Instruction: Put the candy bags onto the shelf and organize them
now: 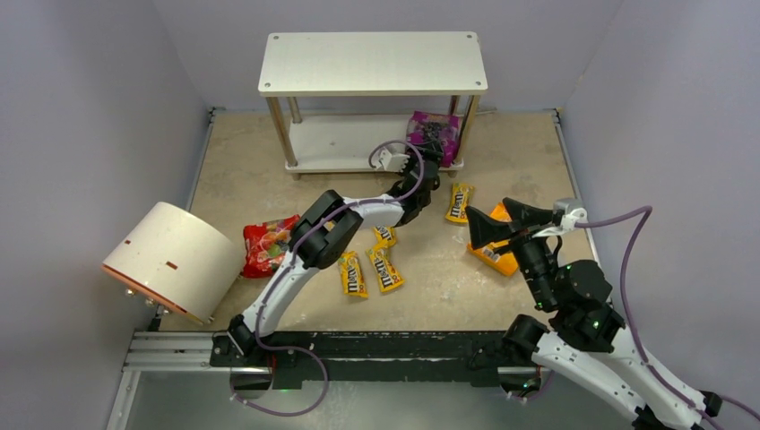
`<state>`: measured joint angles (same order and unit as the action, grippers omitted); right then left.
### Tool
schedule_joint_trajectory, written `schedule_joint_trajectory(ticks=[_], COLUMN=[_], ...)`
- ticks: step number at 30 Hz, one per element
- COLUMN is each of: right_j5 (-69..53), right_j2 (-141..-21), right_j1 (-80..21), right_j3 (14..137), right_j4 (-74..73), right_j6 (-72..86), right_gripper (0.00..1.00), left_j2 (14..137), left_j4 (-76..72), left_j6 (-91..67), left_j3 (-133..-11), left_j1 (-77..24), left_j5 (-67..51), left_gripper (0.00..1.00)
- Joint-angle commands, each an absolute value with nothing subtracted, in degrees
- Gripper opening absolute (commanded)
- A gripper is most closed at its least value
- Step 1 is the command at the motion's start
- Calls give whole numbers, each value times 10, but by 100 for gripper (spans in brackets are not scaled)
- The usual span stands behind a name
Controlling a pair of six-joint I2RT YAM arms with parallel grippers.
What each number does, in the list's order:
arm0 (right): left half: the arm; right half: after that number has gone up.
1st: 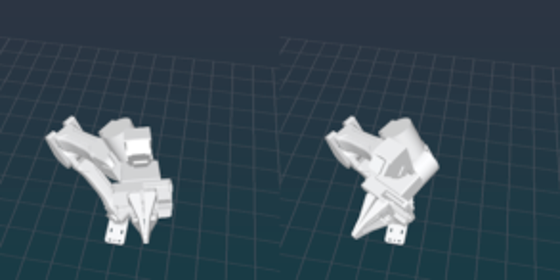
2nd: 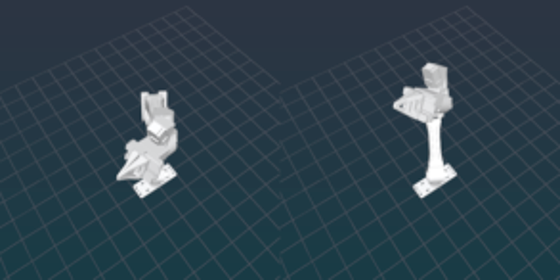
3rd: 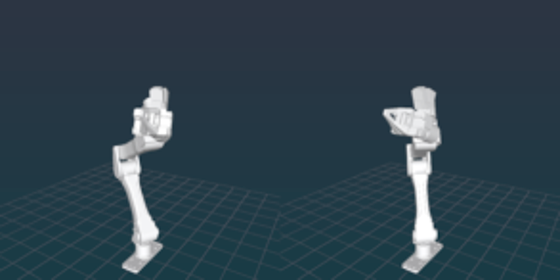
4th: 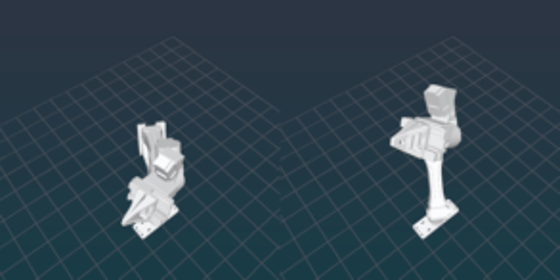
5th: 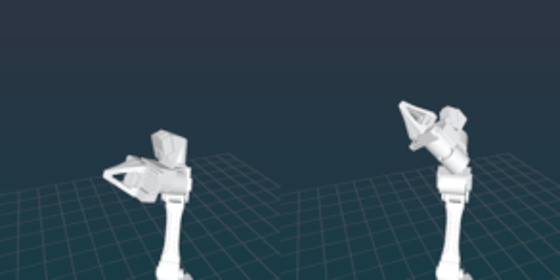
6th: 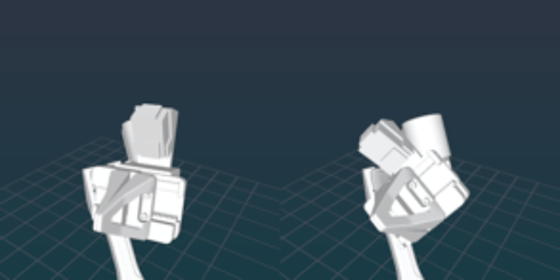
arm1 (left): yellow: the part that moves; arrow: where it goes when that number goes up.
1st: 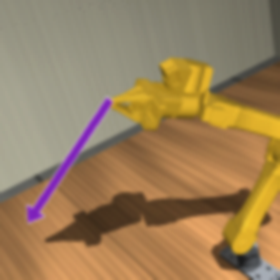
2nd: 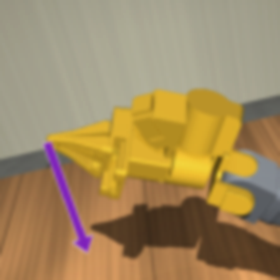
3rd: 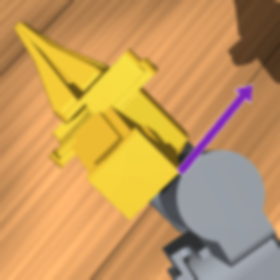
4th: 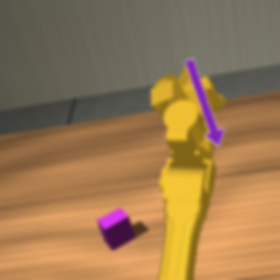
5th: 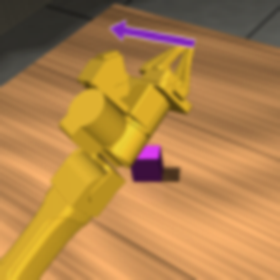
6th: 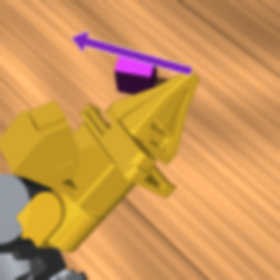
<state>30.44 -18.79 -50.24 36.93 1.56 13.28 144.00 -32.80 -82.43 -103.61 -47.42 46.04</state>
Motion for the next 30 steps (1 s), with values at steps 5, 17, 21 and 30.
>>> schedule_joint_trajectory(ticks=[5,17,21,30], right_j5=[307,329,335,321], right_j2=[-204,-228,-242,-269], right_j1=[-503,-503,-503,-504], right_j3=[374,382,385,399], right_j4=[22,8,5,-15], right_j6=[126,127,124,122], right_gripper=[99,99,99,99], left_j2=[1313,1062,1069,1213], left_j4=[-396,-202,-209,-180], left_j6=[-749,-535,-464,-377], left_j3=[-899,-705,-727,-907], left_j1=[-489,-417,-350,-342], left_j5=[411,269,131,91], left_gripper=[85,94,93,83])
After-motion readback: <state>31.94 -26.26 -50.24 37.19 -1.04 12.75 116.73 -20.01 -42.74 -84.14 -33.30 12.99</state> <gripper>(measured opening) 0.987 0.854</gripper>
